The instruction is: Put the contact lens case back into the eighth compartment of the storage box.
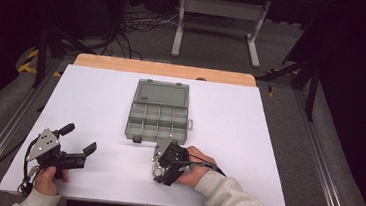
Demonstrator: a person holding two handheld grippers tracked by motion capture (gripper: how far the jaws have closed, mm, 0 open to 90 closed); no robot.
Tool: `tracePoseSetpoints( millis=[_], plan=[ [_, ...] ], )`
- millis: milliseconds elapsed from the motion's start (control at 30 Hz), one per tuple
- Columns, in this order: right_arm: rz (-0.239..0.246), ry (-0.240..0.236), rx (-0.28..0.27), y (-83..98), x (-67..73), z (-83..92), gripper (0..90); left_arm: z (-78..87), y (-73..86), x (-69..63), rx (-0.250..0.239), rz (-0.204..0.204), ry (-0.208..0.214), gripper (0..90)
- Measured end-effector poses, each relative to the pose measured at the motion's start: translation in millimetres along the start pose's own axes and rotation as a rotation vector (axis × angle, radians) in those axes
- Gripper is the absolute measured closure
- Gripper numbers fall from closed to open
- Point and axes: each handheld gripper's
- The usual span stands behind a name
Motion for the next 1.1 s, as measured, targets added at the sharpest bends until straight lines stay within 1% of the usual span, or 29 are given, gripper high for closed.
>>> tracePoseSetpoints(
  millis=[333,600,733,833,900,1000,1100],
  plan=[
    [0.012,0.012,0.0,-1.3,1.4,1.9,26.8,0.0,0.0,0.1,0.0,0.001,-0.001,0.1],
    [0.024,0.038,-0.03,-5.2,1.5,13.4,26.8,0.1,0.0,0.1,0.0,0.002,-0.002,0.1],
    [0.01,0.037,-0.072,-5.8,0.3,21.4,26.8,0.1,0.0,0.0,-0.001,0.001,-0.003,0.1],
    [0.006,0.047,-0.11,-5.2,0.1,28.4,26.8,0.1,0.1,0.0,-0.001,0.002,-0.003,0.1],
    [0.004,0.049,-0.12,-5.0,0.3,29.9,26.8,0.1,0.1,0.1,-0.001,0.002,-0.003,0.1],
    [0.017,0.069,-0.155,-4.9,0.1,34.8,26.8,0.1,0.1,0.0,-0.001,0.002,-0.003,0.1],
    [0.011,0.082,-0.189,-5.1,0.6,39.8,26.8,0.1,0.1,0.0,0.0,0.001,-0.003,0.1]
  ],
)
Point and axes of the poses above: each handheld gripper's, and its own axes: z roughly backward along the jaws, y roughly out of its underside, x roughly to its left, and after that the axes turned 7 degrees about z, right-handed
